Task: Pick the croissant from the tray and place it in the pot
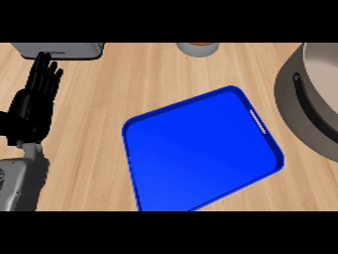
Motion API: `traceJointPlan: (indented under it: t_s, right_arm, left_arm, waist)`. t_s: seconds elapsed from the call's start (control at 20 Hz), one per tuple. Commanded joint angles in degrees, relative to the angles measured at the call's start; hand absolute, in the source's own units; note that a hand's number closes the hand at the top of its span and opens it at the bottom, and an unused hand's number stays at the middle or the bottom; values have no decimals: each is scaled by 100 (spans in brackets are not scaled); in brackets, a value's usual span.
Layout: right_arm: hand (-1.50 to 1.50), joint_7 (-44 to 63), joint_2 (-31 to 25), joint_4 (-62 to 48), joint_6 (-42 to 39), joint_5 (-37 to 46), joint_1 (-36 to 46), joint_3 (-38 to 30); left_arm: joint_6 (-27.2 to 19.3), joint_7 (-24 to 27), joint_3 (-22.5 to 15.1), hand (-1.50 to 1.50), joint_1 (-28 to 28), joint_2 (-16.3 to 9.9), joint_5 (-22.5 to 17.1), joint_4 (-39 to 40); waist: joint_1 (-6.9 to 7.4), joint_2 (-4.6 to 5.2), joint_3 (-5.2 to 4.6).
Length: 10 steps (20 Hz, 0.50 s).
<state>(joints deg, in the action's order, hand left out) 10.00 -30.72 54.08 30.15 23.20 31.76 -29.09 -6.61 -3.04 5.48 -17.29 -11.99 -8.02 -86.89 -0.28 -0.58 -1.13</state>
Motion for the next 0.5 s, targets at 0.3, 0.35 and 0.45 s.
traceJointPlan:
  t_s: [0.3, 0.35, 0.45]
  right_arm:
    - [-150, -1477, -165, 423, -302, -1537, -1101, -1254]
    - [-150, -1508, 24, 856, -312, -1631, -1366, -1264]
    - [-150, -1613, 117, 898, -424, -1829, -1625, -1378]
  left_arm:
    - [62, -53, 93, 0, 216, -90, -26, -364]
    - [224, 28, 358, 0, -103, -237, -202, 272]
    - [134, 7, 141, 0, 38, -100, -47, -24]
  waist:
    - [11, 55, 122]
    - [-79, 57, 115]
    - [-41, 49, 116]
